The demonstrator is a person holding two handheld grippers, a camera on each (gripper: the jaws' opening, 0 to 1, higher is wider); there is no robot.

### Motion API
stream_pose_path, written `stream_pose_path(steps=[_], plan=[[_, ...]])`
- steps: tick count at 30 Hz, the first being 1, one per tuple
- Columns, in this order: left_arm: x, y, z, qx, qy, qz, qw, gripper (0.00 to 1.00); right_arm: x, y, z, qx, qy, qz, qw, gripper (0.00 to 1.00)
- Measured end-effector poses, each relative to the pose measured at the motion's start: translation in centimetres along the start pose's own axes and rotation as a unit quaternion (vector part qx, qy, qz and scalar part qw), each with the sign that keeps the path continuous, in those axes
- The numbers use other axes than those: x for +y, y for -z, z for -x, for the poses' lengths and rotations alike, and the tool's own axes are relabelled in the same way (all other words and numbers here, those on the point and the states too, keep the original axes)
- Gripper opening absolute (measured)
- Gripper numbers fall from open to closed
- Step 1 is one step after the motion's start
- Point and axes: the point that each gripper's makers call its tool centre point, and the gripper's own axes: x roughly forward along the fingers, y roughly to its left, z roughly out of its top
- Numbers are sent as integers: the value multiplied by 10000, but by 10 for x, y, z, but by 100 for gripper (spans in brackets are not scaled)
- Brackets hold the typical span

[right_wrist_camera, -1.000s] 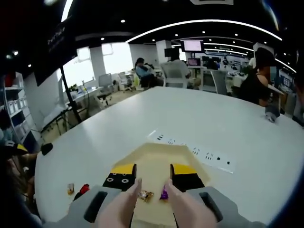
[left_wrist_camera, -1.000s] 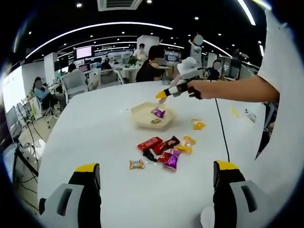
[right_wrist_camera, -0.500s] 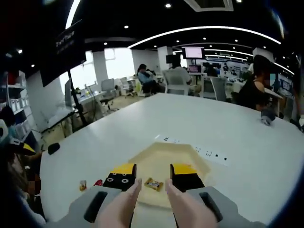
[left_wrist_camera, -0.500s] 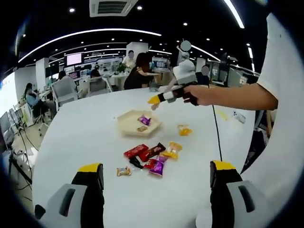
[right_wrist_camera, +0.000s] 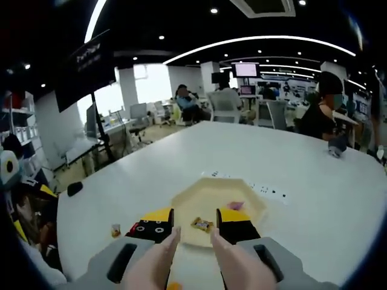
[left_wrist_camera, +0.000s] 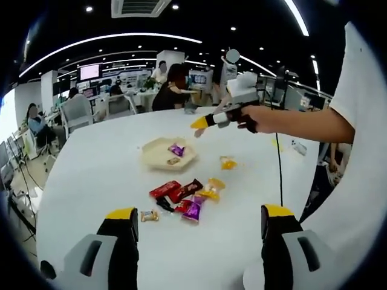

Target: Place the target food into the container with the food tongs after gripping and lifting it, then release it inside without dropping or visibly crushing the food.

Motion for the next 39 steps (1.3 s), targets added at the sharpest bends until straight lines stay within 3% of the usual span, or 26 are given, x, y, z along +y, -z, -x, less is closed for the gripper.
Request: stream_pose_path(steps=[2, 4, 7, 14, 16, 20, 25, 29, 33, 35, 39], plan=[[3, -2, -1, -36, -23, -119, 9999, 96, -1, 0, 2, -12, 30, 14, 10000, 27], [4, 0, 0, 79, -26, -87, 9999, 95, -1, 0, 4, -17, 48, -84, 10000, 27], [6, -1, 1, -8, -20, -52, 10000, 99, 1, 4, 6, -8, 66, -55, 10000, 27], [5, 7, 5, 154, 9, -99, 9998, 99, -5, 13, 20, 35, 204, -86, 9997, 27], [6, 6, 10, 67, -20, -105, 9999, 99, -4, 16, 24, -10, 180, -110, 9998, 27], [7, 14, 9, 148, -77, 147, 9998, 99, -10, 33, 26, 152, 214, -119, 9996, 27], [4, 17, 11, 201, -42, 82, 9998, 100, -21, 44, 29, 181, 352, -269, 9989, 27], [10, 12, 13, 2, -134, 191, 9997, 100, -24, 46, 30, 143, 355, -243, 9990, 27], [11, 13, 10, 89, -163, 185, 9997, 99, -25, 45, 35, 136, 356, -186, 9991, 27], [10, 18, 9, 285, -121, 54, 9995, 99, -25, 44, 38, 111, 418, -186, 9989, 27], [10, 16, 6, 259, -102, 57, 9996, 99, -21, 43, 46, 108, 459, -201, 9987, 27]])
